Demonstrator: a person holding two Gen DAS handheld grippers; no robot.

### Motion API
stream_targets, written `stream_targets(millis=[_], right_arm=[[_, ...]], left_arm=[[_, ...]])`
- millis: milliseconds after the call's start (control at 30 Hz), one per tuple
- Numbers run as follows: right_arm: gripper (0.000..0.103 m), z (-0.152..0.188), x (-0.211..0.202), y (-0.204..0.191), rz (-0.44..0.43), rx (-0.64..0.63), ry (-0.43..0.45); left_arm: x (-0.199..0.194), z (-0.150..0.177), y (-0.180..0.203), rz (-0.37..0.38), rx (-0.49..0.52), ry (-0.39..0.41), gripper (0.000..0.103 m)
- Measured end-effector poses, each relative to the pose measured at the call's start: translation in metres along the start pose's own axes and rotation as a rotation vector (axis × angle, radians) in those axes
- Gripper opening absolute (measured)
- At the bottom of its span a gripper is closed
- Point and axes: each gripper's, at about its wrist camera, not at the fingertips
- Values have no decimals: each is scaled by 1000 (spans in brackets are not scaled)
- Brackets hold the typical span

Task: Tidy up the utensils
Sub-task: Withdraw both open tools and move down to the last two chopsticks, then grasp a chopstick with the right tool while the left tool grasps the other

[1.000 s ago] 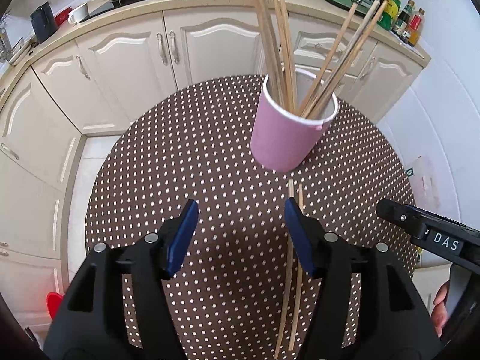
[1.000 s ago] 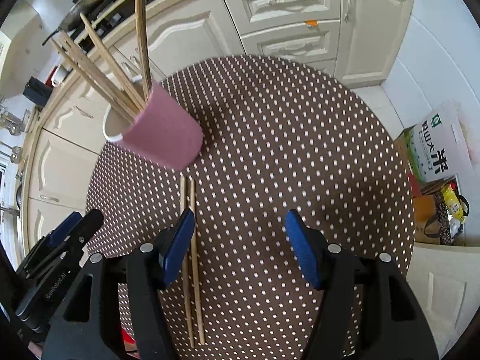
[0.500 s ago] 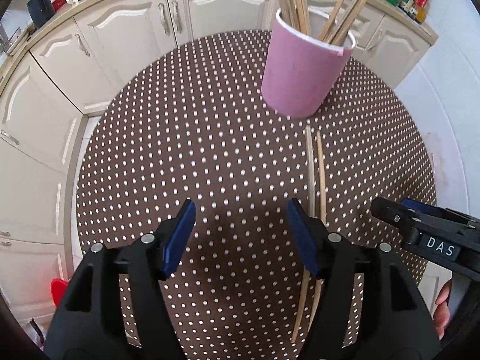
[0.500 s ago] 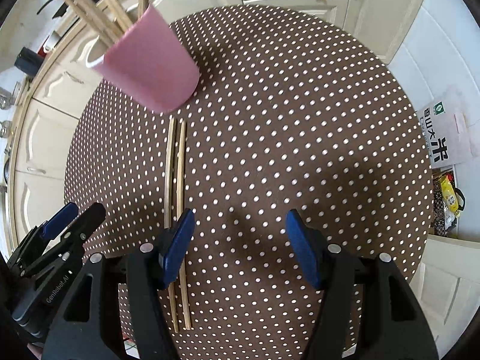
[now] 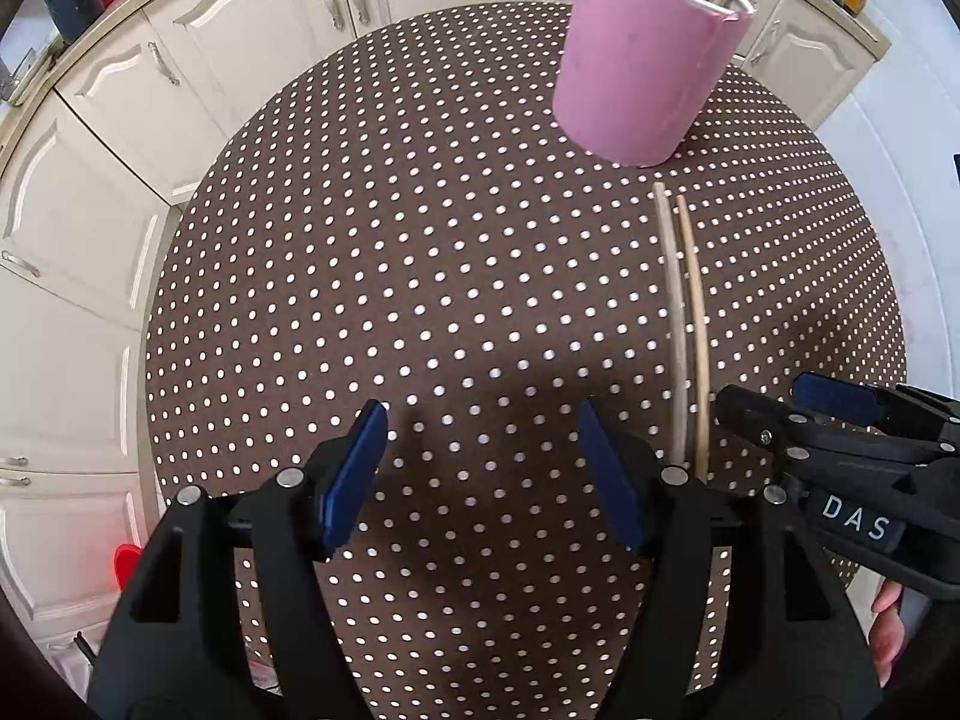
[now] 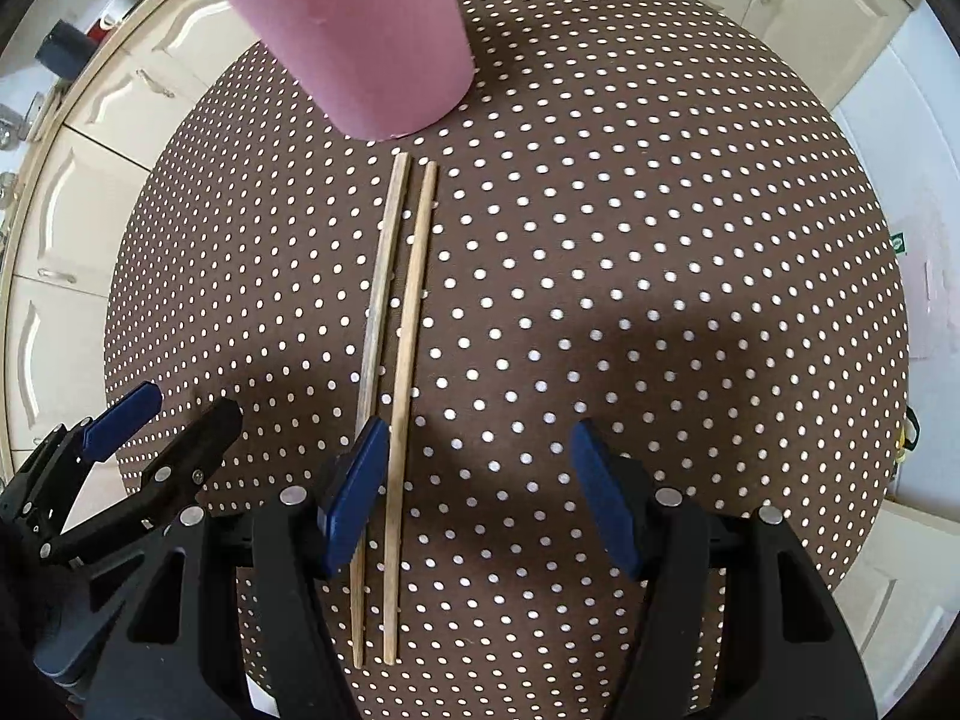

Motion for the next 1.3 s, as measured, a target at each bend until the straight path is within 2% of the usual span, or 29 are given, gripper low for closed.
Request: stream_targets(millis=[267, 400, 433, 633, 700, 933, 1200, 1300], right_arm=[[59, -6, 14, -41, 92, -61, 1], [42, -8, 14, -76, 154, -104, 15], [40, -9, 15, -79, 153, -104, 18], [9, -24, 16, -96, 123, -114, 39], [4, -27, 18, -92, 85, -76, 31], [4, -31, 26, -83, -68, 35, 11], [4, -28, 33, -70, -135, 111, -29], [4, -24, 37, -60, -146, 130, -40]], left_arm=[[6, 2, -15, -6, -11, -25, 67], [9, 0, -19, -9, -5, -29, 67], [9, 0, -19, -13, -2, -30, 67], [15, -8, -21, -15, -1, -42, 67], [16, -10, -20, -9, 4, -42, 67], [24, -21, 0, 31, 26, -52, 67], [39, -34, 45, 74, 96, -72, 67], [46, -37, 58, 60, 112, -79, 67]])
Point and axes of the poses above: each gripper's, at about its wrist camera, not at the fingertips, and x roughly the way its jaws point, y to its right, z to its underside, and after that the axes turned 12 degrees about z, right-handed
